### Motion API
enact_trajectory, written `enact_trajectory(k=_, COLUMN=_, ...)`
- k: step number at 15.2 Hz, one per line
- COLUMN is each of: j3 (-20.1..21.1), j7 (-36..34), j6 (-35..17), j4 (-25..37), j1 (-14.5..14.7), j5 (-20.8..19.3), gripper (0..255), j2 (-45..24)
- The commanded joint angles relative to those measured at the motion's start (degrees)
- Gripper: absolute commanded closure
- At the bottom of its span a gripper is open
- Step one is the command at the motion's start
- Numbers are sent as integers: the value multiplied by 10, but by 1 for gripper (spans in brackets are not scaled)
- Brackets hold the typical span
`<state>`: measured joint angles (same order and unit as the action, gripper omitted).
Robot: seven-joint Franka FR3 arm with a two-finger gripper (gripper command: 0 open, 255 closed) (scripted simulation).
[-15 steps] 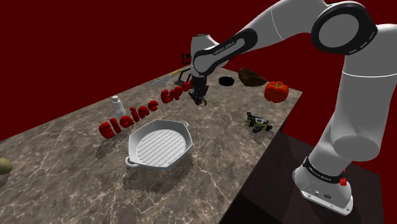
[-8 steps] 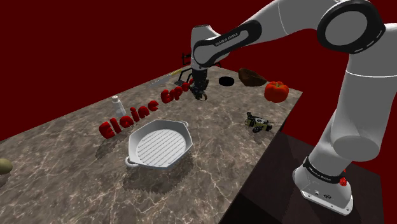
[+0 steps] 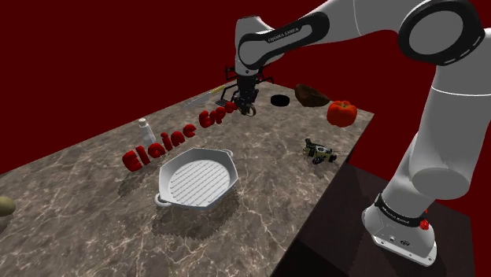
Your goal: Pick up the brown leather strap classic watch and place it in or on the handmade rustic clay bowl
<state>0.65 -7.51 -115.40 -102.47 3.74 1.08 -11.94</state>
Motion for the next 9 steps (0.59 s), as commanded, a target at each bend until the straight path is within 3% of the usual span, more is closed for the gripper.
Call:
enact_trajectory(k=1, j3=0, j7=0, j6=15, j4=9, j1=0, j5=0, gripper=255, j2=6)
enact_trajectory(k=9, j3=0, j7=-1, j6=74, j4=57, j1=0, j5=0, gripper=255, j2=16)
